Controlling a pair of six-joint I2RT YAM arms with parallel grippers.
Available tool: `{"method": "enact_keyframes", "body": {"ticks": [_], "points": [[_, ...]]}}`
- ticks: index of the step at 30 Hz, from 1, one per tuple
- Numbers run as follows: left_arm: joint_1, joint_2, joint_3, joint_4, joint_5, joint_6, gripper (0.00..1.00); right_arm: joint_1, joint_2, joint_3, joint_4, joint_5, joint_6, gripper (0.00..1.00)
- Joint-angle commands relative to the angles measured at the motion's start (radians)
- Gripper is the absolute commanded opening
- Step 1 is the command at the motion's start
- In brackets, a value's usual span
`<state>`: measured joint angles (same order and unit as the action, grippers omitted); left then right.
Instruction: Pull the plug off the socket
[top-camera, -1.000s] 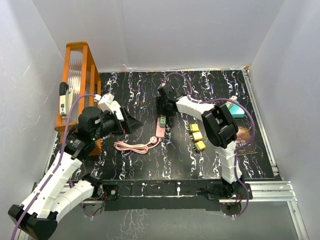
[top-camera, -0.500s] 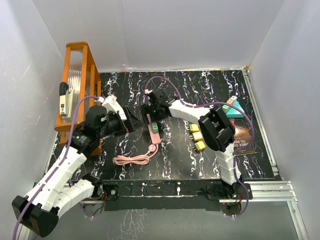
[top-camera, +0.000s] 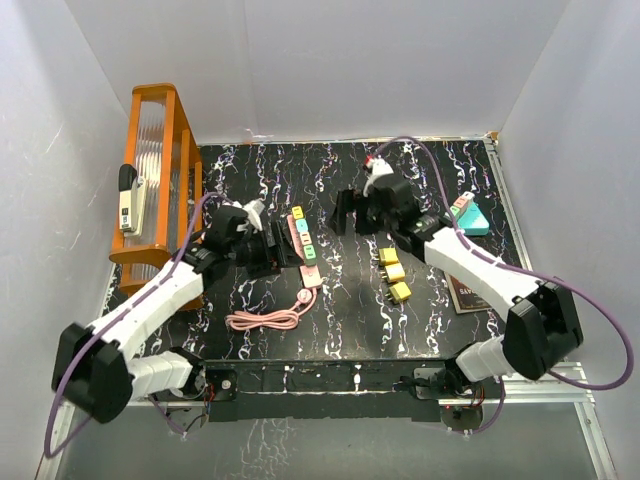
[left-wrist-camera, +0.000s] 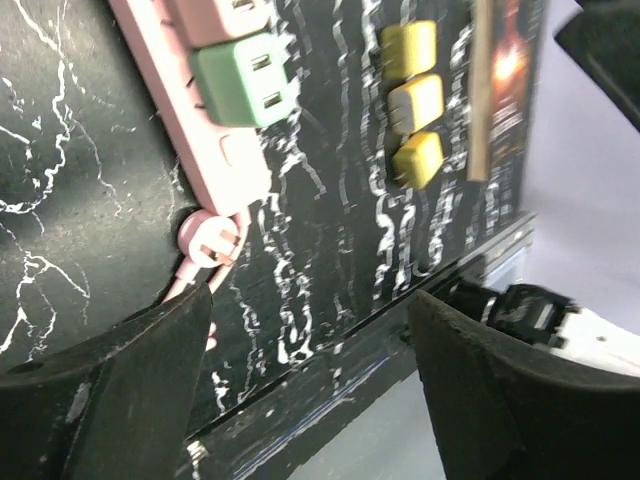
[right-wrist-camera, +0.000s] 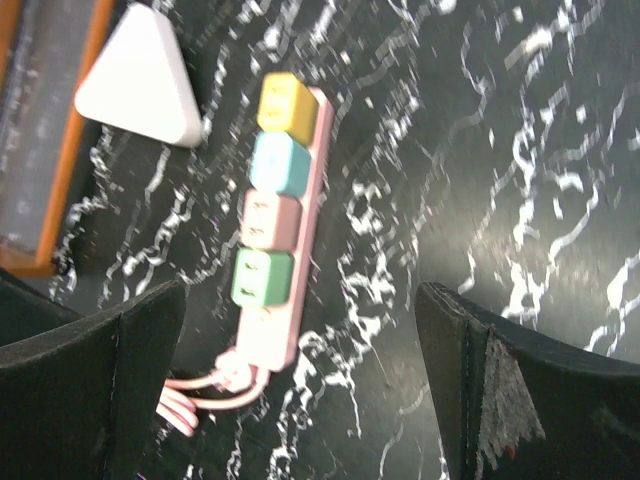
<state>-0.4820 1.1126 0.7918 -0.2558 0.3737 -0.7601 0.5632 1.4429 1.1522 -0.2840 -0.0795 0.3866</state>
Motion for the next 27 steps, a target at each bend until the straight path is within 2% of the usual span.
{"method": "enact_keyframes", "body": {"ticks": [1,3,5,8,11,13,14,16,20,27], "points": [[-0.060,0.121,0.104,-0.080,-0.047,0.079,0.73,-0.055,-0.083,-0.177,0.122,-0.009,0.074,0.98],[-0.073,0.174,0.128,-0.103,-0.117,0.085,0.67,-0.067,-0.099,-0.214,0.146,-0.073,0.069,0.98],[-0.079,0.222,0.137,-0.106,-0.175,0.091,0.55,-0.068,-0.097,-0.217,0.130,-0.081,0.051,0.97],[-0.079,0.308,0.168,-0.123,-0.242,0.116,0.48,-0.066,-0.088,-0.192,0.104,-0.097,0.018,0.95],[-0.076,0.384,0.202,-0.118,-0.252,0.119,0.38,-0.061,-0.074,-0.169,0.106,-0.144,0.006,0.90],[-0.064,0.411,0.191,-0.064,-0.207,0.101,0.23,-0.050,-0.054,-0.165,0.123,-0.171,0.014,0.87],[-0.055,0.421,0.176,-0.026,-0.169,0.083,0.18,-0.045,-0.038,-0.157,0.127,-0.179,0.017,0.86],[-0.041,0.445,0.159,0.044,-0.111,0.049,0.17,-0.025,0.000,-0.130,0.112,-0.178,0.015,0.84],[-0.031,0.511,0.174,0.082,-0.091,0.034,0.11,0.019,0.076,-0.074,0.082,-0.166,-0.001,0.79],[-0.004,0.554,0.195,0.088,-0.108,0.047,0.14,0.074,0.155,-0.011,0.074,-0.151,0.006,0.68]]}}
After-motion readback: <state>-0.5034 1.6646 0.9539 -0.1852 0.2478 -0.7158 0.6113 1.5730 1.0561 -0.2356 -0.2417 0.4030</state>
